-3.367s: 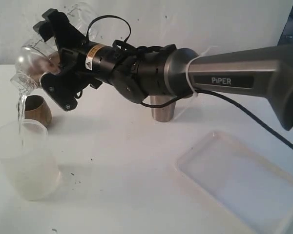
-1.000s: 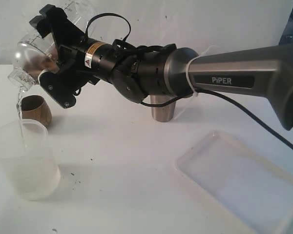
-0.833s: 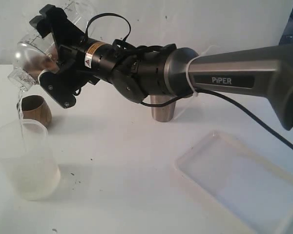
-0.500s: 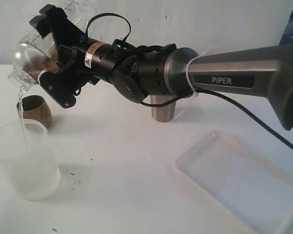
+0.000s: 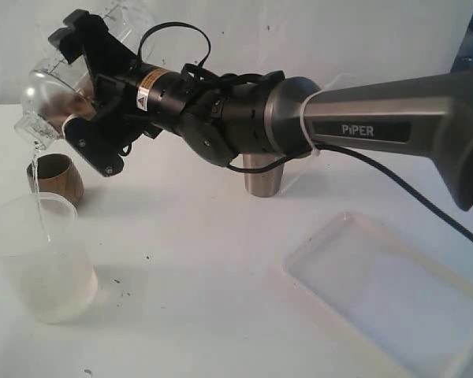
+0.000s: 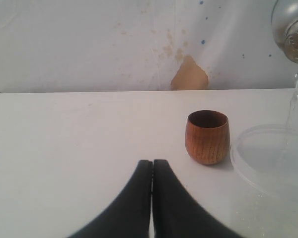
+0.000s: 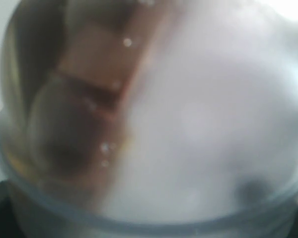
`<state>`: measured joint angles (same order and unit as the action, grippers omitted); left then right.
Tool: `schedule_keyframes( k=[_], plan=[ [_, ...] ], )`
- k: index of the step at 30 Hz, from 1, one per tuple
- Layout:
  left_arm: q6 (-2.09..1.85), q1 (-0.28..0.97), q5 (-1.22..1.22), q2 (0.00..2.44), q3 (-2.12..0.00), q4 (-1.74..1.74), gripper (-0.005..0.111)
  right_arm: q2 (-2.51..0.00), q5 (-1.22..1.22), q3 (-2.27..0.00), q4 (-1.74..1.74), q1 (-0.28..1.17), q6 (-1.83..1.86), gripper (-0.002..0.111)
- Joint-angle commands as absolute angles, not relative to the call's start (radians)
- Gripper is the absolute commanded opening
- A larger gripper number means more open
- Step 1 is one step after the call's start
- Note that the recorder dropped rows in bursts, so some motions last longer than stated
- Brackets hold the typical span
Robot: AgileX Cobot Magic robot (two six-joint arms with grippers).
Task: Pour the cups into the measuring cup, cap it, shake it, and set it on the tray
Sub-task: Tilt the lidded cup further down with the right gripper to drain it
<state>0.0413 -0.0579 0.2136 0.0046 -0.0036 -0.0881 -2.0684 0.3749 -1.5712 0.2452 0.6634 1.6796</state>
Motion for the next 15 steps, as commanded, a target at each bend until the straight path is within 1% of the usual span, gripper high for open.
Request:
schedule_keyframes(
  k=[1,15],
  plan=[
    [0.044,-0.058,0.203,0.000,0.000,-0.082,0.001,-2.052,0.414,-1.584,0.247,0.666,1.694,0.000],
    [0.044,-0.058,0.203,0.000,0.000,-0.082,0.001,-2.052,0.412,-1.584,0.370,0.667,1.698,0.000]
  ],
)
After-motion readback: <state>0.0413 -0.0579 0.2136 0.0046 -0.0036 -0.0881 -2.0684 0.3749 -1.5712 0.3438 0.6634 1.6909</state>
